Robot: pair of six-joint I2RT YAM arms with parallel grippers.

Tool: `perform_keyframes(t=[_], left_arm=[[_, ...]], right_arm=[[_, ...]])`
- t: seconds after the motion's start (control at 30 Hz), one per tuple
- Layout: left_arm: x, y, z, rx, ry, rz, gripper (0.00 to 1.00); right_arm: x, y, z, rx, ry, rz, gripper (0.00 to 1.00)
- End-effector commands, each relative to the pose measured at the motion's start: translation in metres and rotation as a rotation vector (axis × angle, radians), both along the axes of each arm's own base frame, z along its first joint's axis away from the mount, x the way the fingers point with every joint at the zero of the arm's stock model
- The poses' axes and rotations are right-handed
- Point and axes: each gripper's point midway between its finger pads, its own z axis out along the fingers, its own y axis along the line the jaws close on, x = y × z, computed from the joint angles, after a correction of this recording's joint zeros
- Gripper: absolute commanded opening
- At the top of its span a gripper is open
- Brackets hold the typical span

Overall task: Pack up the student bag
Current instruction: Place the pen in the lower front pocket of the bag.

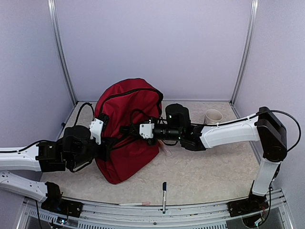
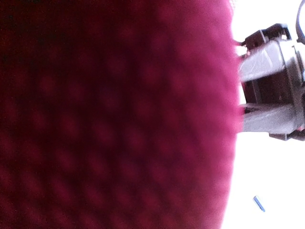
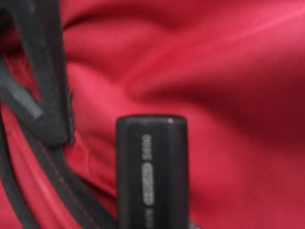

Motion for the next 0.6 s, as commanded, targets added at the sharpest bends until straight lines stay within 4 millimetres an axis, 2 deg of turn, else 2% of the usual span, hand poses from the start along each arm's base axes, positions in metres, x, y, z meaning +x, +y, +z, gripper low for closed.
perform_keyframes(t=[0.0,0.13,0.37,0.57], left_arm=[[-0.014,-0.025,0.045,-0.116,-0.065,-0.143,0.0],[-0.011,-0.019,0.047,-0.122,-0.068,-0.105,0.0],[-0.01,-0.02,0.044,-0.109,-0.058,-0.095,0.0],[-0.009,-0.021,0.045,-0.108,-0.061,-0.098,0.02]], right_arm=[[0.04,-0.033,-0.099,-0.24,0.056,-0.206,0.1],[0.041,-0.05,-0.118,-0.316,0.045,-0.253,0.1],[0.04,-0.065,-0.115,-0.394,0.021,-0.285,0.1],[0.043,-0.085,-0.141,-0.652,-0.042,-0.346,0.11]])
